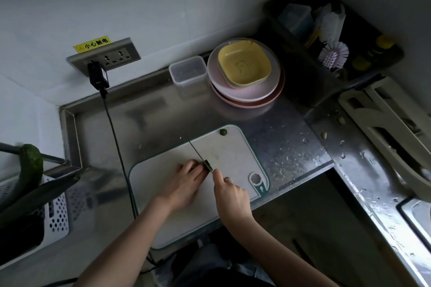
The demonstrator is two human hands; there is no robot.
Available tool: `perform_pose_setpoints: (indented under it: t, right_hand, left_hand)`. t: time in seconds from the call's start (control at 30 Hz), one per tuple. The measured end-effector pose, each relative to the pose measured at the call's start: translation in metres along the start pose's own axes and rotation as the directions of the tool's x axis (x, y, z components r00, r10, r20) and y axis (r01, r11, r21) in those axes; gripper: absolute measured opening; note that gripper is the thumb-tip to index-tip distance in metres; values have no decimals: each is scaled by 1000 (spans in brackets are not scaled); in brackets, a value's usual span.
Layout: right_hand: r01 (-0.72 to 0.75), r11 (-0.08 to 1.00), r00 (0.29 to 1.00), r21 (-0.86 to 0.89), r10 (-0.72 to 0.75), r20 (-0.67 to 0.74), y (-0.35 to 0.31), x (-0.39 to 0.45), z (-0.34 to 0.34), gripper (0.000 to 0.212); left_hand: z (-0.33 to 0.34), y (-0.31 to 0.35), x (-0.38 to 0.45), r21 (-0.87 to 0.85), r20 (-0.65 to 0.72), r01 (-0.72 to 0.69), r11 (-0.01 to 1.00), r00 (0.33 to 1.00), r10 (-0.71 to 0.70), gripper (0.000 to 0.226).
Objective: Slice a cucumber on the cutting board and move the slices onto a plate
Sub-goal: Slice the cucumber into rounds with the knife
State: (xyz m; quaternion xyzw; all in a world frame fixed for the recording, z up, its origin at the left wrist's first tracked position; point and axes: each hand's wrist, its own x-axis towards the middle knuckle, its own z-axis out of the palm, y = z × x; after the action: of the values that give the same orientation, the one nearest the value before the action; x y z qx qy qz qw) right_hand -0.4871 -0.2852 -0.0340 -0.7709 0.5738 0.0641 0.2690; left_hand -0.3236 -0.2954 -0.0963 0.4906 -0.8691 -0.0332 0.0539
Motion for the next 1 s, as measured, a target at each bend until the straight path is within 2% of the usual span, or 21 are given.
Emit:
perform_pose_setpoints:
  t: [0.33, 0.63, 1.0]
  right_hand:
    - [-2, 1000, 1000, 12, 2, -7, 2, 3, -1, 39]
    - [10, 1000, 1000, 30, -10, -18, 4, 2, 1, 30]
    - [27, 999, 1000, -18, -27, 4, 6, 5, 7, 41]
  left_hand:
    - [-3, -1, 4, -6, 20, 24, 1000, 1000, -24, 79]
    - [-4, -3, 2, -12, 21, 8, 1000, 1000, -8, 78]
    - [-4, -2, 1, -10, 21, 5, 1000, 1000, -5, 76]
